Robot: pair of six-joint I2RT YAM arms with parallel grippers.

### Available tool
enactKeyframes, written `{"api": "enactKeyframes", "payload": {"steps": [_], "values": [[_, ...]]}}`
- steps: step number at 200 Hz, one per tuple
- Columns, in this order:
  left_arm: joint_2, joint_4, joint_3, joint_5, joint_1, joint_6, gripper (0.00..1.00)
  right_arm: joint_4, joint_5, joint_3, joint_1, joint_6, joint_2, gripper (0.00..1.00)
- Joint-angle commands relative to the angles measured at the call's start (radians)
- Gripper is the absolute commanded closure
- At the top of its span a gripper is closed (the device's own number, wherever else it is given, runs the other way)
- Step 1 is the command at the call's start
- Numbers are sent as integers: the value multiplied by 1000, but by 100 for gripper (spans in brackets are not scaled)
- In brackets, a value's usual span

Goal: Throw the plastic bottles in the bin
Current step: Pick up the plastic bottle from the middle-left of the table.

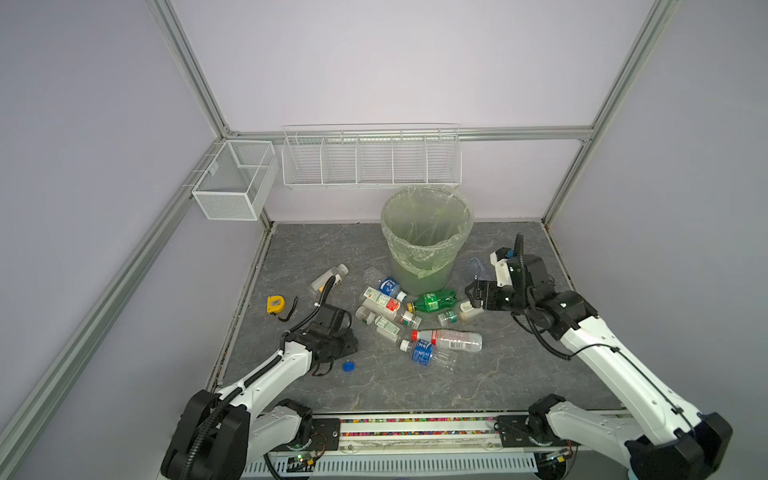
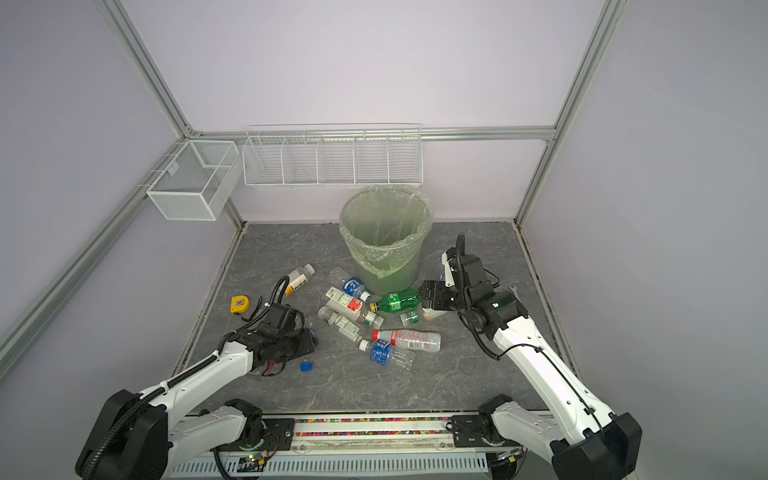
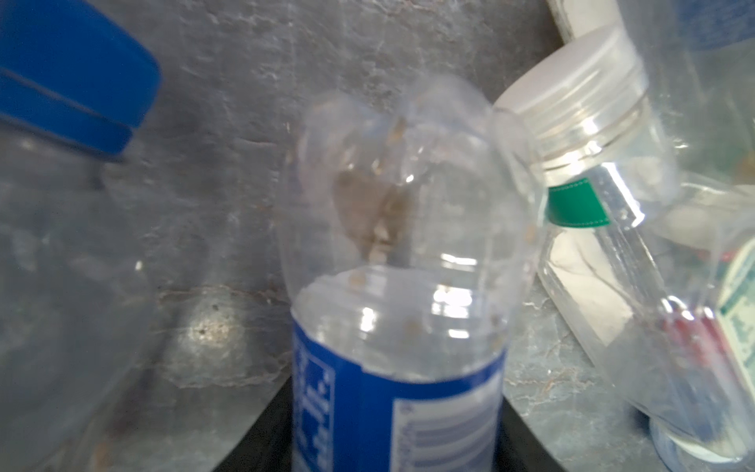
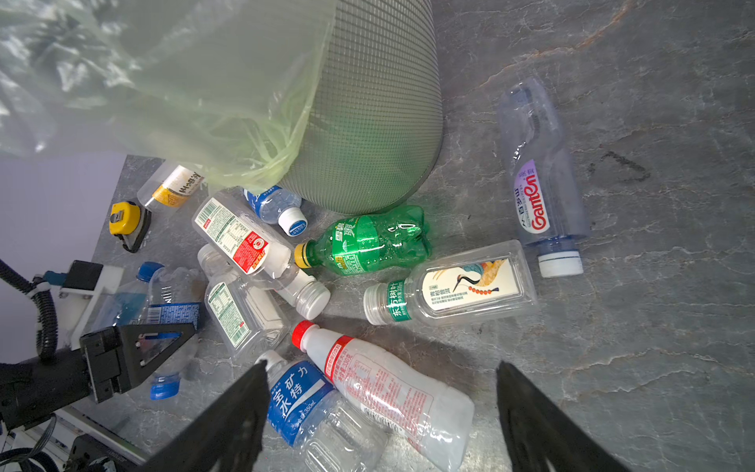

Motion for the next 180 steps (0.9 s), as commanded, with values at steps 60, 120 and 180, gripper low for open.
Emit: {"api": "enactKeyframes", "payload": {"steps": [60,120,180], "values": [[-138,-21,85,42,-5,-17,58,6,25,-34,2,11,-35,12],[-162,-41,174,58,-5,-23,57,-6,35,-53,2,14,-39,12],[-114,-21,284,37,-5,-14,57,6,44,-66,2,25,-24,12]]}}
